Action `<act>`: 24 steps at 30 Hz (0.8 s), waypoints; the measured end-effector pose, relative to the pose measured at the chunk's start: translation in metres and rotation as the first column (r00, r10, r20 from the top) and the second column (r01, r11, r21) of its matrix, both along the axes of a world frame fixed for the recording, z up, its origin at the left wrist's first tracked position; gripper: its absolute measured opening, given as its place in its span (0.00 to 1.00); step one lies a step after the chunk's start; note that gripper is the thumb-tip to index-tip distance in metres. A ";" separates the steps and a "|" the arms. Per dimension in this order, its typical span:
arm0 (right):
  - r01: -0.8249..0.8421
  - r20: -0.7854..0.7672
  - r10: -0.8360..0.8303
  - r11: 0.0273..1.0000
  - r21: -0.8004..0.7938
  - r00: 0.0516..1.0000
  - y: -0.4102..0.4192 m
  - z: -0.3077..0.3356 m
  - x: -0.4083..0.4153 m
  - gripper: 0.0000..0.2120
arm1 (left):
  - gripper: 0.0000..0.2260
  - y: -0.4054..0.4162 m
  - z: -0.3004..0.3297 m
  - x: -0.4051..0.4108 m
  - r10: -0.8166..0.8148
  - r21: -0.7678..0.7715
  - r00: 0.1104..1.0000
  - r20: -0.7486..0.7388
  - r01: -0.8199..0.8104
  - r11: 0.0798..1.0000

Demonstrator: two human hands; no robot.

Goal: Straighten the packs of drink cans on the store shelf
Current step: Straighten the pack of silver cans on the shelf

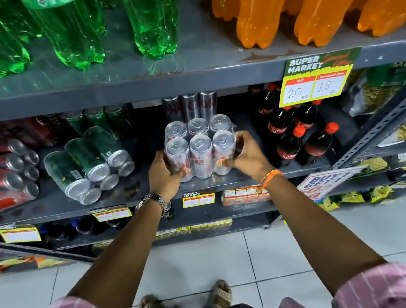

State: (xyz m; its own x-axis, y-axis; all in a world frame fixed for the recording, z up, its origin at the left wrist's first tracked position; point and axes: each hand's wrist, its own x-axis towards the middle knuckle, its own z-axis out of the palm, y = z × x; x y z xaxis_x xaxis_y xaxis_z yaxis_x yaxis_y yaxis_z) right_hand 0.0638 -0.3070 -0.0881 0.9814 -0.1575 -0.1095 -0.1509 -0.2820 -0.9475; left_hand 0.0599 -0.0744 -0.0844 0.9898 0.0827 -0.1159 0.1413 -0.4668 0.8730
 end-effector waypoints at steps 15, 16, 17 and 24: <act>0.036 -0.160 0.018 0.944 0.329 0.987 0.003 0.037 0.064 0.14 | 0.25 -0.061 0.042 -0.041 0.052 -0.705 0.939 -0.341 -0.291 0.647; 0.043 -0.160 0.011 0.943 0.329 0.987 0.003 0.037 0.062 0.14 | 0.24 -0.063 0.043 -0.040 0.053 -0.702 0.938 -0.342 -0.293 0.649; 0.049 -0.155 0.005 0.940 0.337 0.988 0.003 0.035 0.061 0.14 | 0.24 -0.063 0.042 -0.037 0.058 -0.703 0.938 -0.343 -0.297 0.647; 0.055 -0.048 -0.041 0.939 0.339 0.998 0.005 0.028 0.028 0.11 | 0.35 -0.056 0.041 0.019 0.118 -0.653 0.909 -0.400 -0.373 0.659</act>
